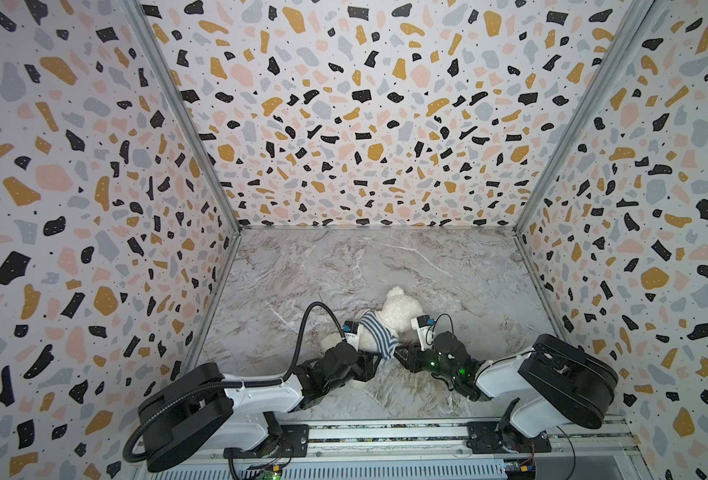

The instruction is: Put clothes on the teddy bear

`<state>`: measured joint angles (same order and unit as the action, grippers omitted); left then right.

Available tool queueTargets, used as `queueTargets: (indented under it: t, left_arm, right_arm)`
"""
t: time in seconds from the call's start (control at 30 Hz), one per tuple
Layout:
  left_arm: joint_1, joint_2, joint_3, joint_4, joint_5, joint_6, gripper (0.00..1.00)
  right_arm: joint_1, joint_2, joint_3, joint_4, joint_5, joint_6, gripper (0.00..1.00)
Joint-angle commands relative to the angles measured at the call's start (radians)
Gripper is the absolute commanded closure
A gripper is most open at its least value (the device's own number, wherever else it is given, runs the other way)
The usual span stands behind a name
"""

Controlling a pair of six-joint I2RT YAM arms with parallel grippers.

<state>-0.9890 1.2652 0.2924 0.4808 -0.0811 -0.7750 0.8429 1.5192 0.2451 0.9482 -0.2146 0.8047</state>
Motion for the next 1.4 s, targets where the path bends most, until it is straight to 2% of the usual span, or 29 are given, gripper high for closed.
queueTargets:
  t: [0.0, 0.2, 0.5, 0.8, 1.13, 1.23, 1.37]
  left_arm:
    - [0.003, 0.025, 0.021, 0.049, 0.041, 0.036, 0.51]
    - [0.003, 0.054, 0.006, 0.057, 0.033, 0.05, 0.75]
    - [0.001, 0.097, -0.001, 0.074, 0.04, 0.062, 1.0]
    - [0.004, 0.086, -0.012, 0.076, 0.039, 0.09, 1.0]
    - [0.009, 0.105, -0.034, 0.155, 0.112, 0.104, 1.0]
    - [0.01, 0.111, -0.035, 0.163, 0.12, 0.106, 1.0]
    - [0.012, 0.124, -0.035, 0.174, 0.132, 0.108, 1.0]
  right_arm:
    - [0.005, -0.001, 0.048, -0.032, 0.013, -0.046, 0.69]
    - [-0.01, 0.046, 0.075, -0.051, 0.027, -0.08, 0.7]
    - [-0.019, 0.103, 0.129, -0.074, 0.02, -0.131, 0.68]
    - [-0.02, 0.147, 0.206, -0.163, -0.032, -0.234, 0.65]
    - [-0.077, 0.232, 0.242, -0.177, -0.084, -0.295, 0.8]
    - [-0.08, 0.251, 0.27, -0.189, -0.103, -0.314, 0.79]
    - [-0.072, 0.268, 0.302, -0.212, -0.123, -0.346, 0.7]
